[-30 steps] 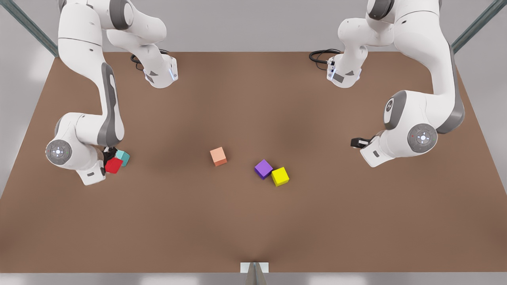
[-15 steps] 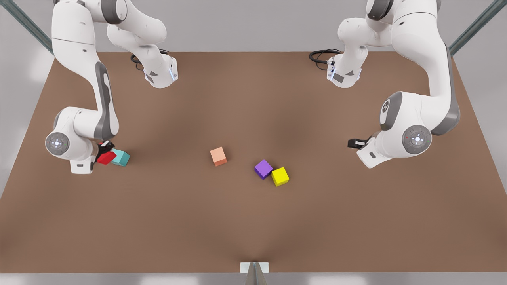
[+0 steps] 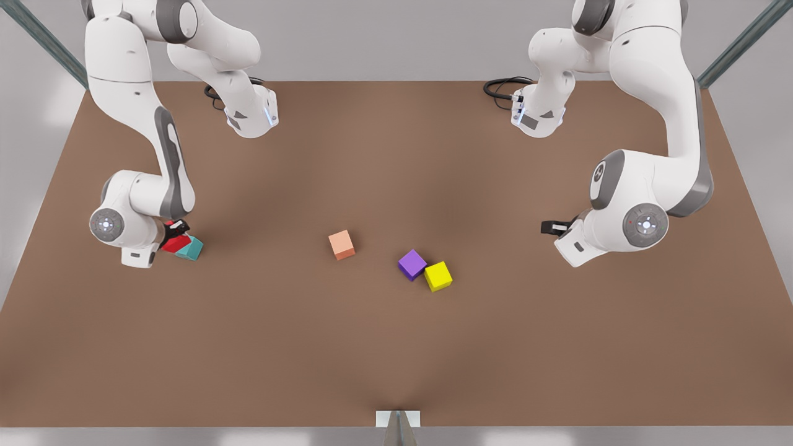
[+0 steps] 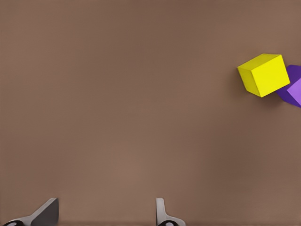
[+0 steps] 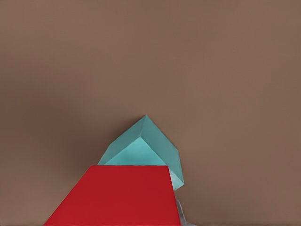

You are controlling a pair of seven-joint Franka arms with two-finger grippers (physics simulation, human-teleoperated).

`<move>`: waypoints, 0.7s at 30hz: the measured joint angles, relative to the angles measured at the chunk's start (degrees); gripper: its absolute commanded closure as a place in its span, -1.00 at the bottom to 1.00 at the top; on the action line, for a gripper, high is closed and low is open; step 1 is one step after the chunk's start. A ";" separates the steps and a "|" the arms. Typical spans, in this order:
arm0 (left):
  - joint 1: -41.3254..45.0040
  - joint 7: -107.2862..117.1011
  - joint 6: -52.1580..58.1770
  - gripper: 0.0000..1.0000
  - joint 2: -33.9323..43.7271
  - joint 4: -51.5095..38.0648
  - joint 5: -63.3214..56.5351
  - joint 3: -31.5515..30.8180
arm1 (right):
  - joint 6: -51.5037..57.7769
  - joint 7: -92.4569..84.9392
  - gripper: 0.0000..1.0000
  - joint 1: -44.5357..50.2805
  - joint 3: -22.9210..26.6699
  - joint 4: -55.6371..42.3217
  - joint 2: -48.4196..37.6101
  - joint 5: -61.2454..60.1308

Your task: Pick up red wooden cube and pass to hand red wooden cube and place in blue wooden cube

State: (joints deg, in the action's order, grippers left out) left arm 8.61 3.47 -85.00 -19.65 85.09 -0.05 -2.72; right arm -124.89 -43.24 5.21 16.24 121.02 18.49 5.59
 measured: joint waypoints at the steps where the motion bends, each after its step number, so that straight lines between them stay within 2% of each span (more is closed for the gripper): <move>1: 0.00 0.05 0.01 -1.00 -0.01 0.01 0.00 0.00 | -0.18 0.30 -0.45 -0.01 0.00 0.06 0.18 -0.02; 5: 0.26 0.24 0.05 -1.00 -0.17 0.01 0.00 0.00 | -0.78 1.36 -0.50 -0.11 0.00 0.10 0.89 -0.06; 6: 0.30 0.27 0.08 -1.00 -0.26 0.01 0.03 0.03 | -0.89 1.62 -1.00 -0.20 -0.01 0.06 1.05 -0.03; 15: 0.52 0.54 0.14 -1.00 -0.45 0.01 0.08 0.05 | -0.87 3.35 -1.00 0.11 -0.19 -1.63 2.04 -0.46; 21: 0.52 0.70 0.15 -1.00 -0.37 -0.06 0.02 0.09 | 2.94 4.12 -1.00 0.53 -0.52 -5.82 1.08 -0.56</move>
State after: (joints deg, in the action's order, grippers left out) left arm 9.14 4.16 -84.85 -20.03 85.02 -0.03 -2.63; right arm -121.95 -39.13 5.74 15.72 115.20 19.57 5.03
